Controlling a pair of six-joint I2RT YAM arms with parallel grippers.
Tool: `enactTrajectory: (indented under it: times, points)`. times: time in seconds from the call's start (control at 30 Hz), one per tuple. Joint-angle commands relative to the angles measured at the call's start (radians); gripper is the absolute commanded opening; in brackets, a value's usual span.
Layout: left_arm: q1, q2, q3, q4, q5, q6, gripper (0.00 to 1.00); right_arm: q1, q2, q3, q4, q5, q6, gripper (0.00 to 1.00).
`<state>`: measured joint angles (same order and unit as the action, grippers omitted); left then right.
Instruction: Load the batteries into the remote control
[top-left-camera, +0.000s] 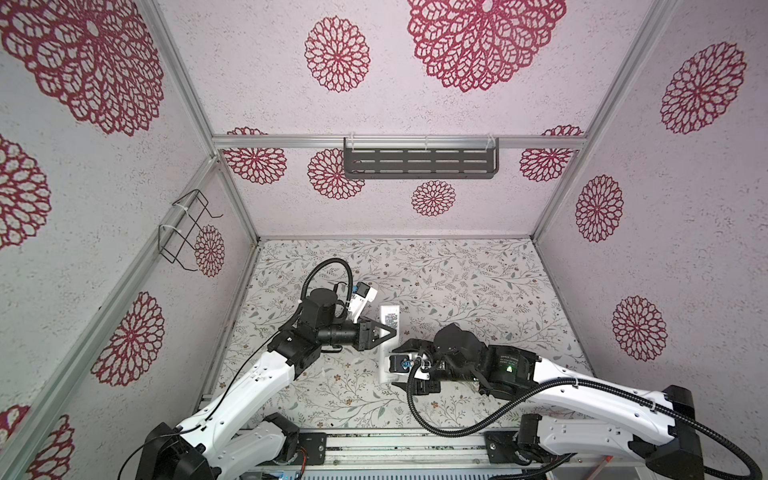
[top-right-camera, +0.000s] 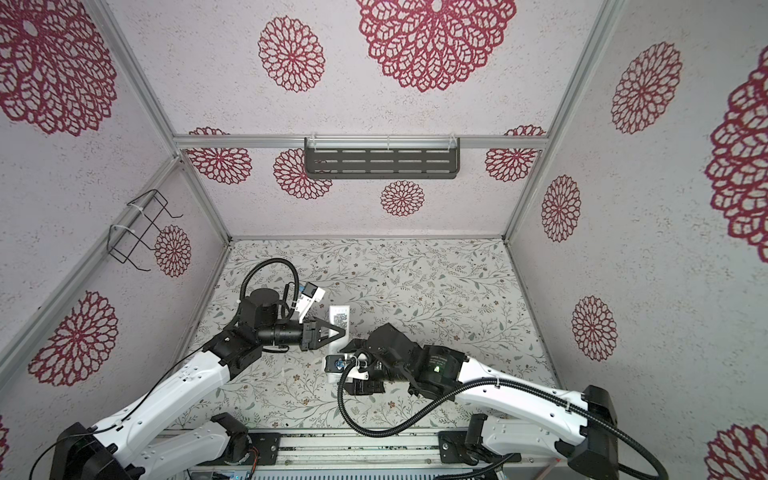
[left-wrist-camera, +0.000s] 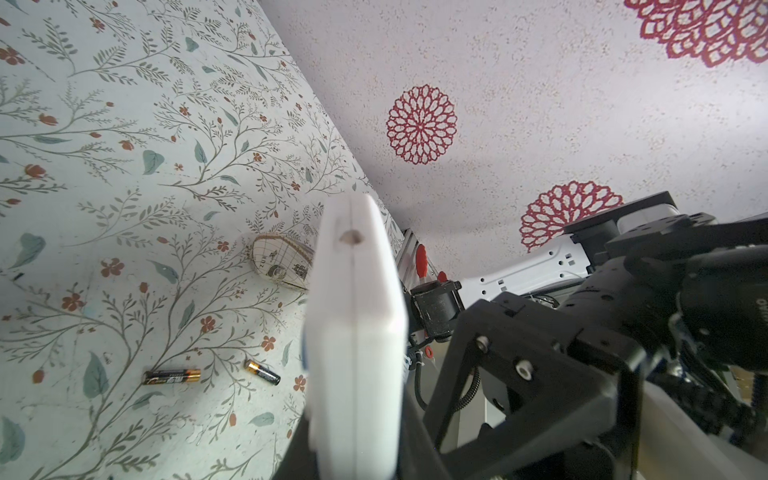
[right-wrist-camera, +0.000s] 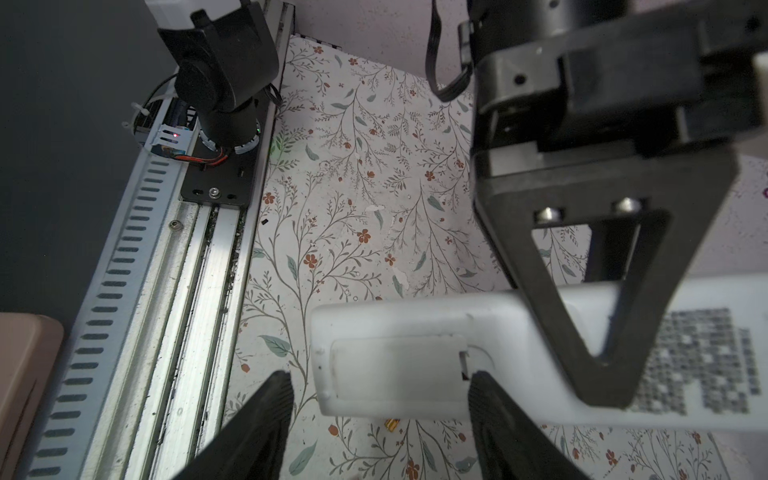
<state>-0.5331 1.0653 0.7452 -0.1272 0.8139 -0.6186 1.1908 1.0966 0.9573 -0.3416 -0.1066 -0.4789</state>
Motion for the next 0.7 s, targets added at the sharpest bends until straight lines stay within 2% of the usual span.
enactTrajectory:
  times: [0.0,0.67]
  points:
    - [-0.008,0.011,0.010,0.051,0.050,-0.012,0.00,-0.002,-0.009,0.035,0.017,0.042,-0.020,0.75]
    - [0.003,0.049,0.010,0.087,0.097,-0.031,0.00,-0.002,0.079,0.049,-0.042,0.051,-0.020,0.73]
